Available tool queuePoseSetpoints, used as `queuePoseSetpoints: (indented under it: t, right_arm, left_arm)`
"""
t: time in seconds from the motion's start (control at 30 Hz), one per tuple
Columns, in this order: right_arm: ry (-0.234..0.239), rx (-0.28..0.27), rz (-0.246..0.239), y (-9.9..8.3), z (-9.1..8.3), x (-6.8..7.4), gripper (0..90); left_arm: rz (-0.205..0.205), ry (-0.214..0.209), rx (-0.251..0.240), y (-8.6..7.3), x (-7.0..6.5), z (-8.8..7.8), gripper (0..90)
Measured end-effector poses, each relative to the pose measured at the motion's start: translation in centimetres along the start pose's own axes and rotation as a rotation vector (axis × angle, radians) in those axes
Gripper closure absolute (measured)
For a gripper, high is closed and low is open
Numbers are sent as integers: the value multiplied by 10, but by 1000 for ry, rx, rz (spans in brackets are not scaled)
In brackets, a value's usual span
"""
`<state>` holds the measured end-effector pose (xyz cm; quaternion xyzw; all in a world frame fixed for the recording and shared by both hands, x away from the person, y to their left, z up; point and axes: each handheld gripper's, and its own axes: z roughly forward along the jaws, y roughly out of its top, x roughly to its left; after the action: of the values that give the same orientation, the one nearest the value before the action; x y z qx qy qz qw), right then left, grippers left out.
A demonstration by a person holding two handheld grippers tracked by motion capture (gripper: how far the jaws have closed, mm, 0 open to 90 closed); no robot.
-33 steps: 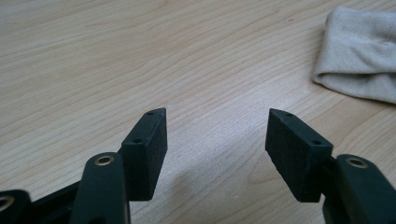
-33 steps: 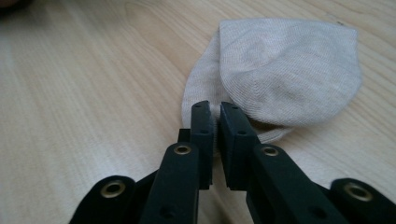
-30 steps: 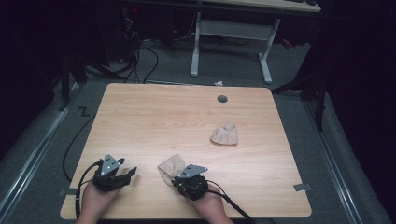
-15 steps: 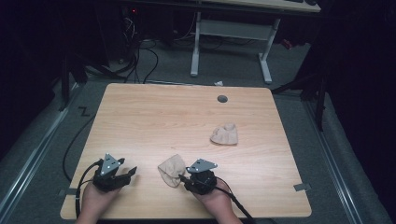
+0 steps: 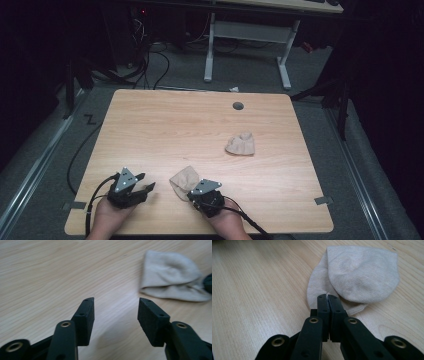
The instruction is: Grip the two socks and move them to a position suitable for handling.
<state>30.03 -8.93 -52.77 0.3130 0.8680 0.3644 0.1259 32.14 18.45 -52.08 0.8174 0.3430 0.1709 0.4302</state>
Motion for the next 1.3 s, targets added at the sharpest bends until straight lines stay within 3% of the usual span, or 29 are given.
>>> queuePoseSetpoints:
  t: [0.07,0.17,0.23,0.37,0.47,0.53,0.63,0.73,0.8,1.0,1.03,1.1,1.3]
  right_arm:
    - [11,-10,0,-3,-1,-1,896]
    - [23,-17,2,-6,-3,-2,896]
    - [30,-22,6,-9,-6,-3,896]
    - [42,-25,20,-13,-9,-5,896]
    - [53,-29,36,-17,-12,-8,896]
    - [61,-35,41,-18,-13,-9,896]
    - [62,-32,36,-19,-14,-10,896]
    - [61,-31,34,-19,-14,-11,895]
    - [59,-29,35,-19,-14,-11,895]
    - [19,-24,43,-20,-17,-16,895]
    - [-17,-18,39,-21,-19,-20,895]
    - [-29,-16,46,-21,-20,-22,895]
    - [-115,-15,87,-27,-25,-41,900]
  left_arm:
    - [-10,-71,-20,6,-11,4,541]
    - [13,-139,-16,18,-34,21,564]
    - [52,-141,3,28,-50,37,561]
    - [61,-145,21,32,-59,51,556]
    - [70,-153,63,34,-62,64,558]
    - [73,-148,89,33,-63,69,649]
    - [52,-159,90,35,-60,70,841]
    - [56,-144,69,37,-58,65,861]
    - [38,-142,39,38,-54,59,867]
    - [-93,-152,-64,35,-27,35,871]
    - [-104,-132,-69,34,-23,32,872]
    - [-131,-103,-65,29,-12,27,872]
    - [-147,-86,-21,14,-4,24,862]
